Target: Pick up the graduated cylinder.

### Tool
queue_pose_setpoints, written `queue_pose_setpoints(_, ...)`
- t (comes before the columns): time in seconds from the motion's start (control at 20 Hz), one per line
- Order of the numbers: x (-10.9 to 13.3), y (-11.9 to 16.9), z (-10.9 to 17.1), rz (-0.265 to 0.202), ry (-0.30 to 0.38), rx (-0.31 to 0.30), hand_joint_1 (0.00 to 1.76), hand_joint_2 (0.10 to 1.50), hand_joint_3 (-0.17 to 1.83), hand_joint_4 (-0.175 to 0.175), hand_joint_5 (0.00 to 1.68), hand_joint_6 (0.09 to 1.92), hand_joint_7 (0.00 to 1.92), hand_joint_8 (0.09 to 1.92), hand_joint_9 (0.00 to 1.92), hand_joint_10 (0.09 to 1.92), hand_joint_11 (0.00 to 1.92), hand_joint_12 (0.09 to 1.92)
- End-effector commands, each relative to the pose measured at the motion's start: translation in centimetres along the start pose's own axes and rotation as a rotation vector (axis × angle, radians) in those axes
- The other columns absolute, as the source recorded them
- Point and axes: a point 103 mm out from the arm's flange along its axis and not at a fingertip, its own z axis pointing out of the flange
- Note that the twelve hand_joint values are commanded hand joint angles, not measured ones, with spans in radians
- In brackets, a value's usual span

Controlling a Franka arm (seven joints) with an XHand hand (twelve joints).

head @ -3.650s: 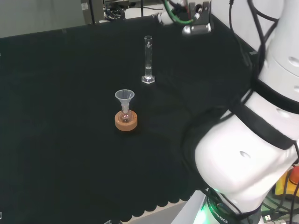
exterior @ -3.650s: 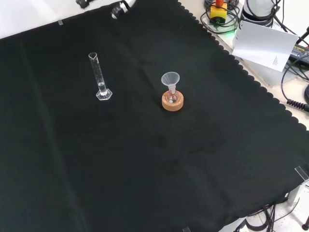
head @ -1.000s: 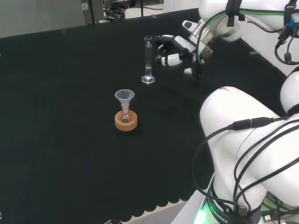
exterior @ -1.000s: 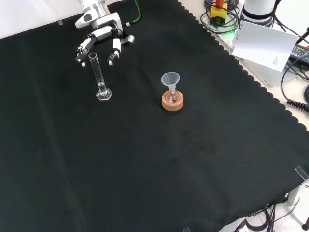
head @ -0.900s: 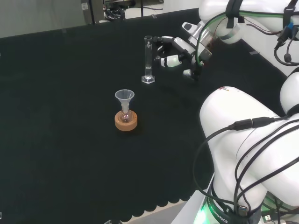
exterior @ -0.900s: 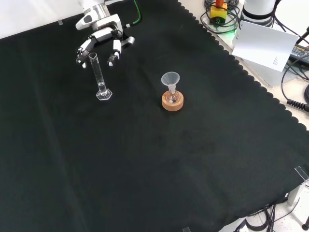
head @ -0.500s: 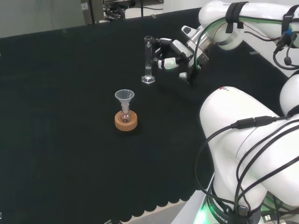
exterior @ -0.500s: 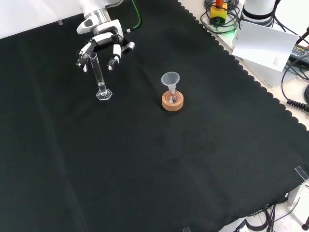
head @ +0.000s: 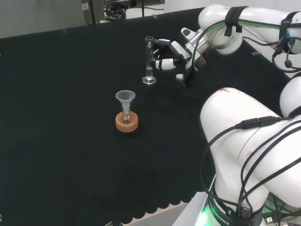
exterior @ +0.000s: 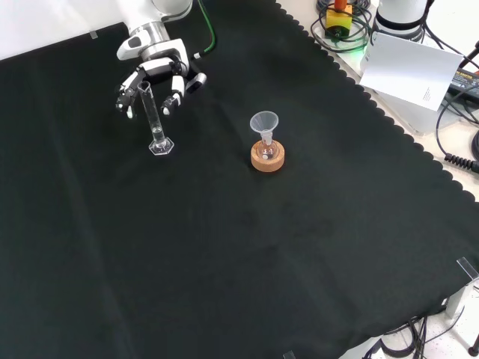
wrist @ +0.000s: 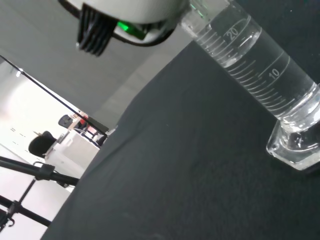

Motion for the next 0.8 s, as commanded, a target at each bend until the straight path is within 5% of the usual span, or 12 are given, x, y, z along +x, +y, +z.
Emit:
queue_pose_setpoints(0.05,0.3,0.6,1.2,-0.016,0.065,-0.021,1.00,0.64,0.58,-0.047,0.57,0.11,0.47,0.65,0.77,0.50,0.63,1.17)
queue_pose_setpoints(0.55,0.6,1.1,2.6,-0.024,0.109,-0.019,1.02,0.65,0.57,-0.041,0.66,0.17,0.49,0.66,0.79,0.49,0.64,1.16)
queue_pose_setpoints(0.8,0.5,1.2,2.8,-0.016,0.115,-0.044,1.05,0.67,0.57,-0.023,0.74,0.41,0.60,0.63,0.88,0.42,0.74,1.10)
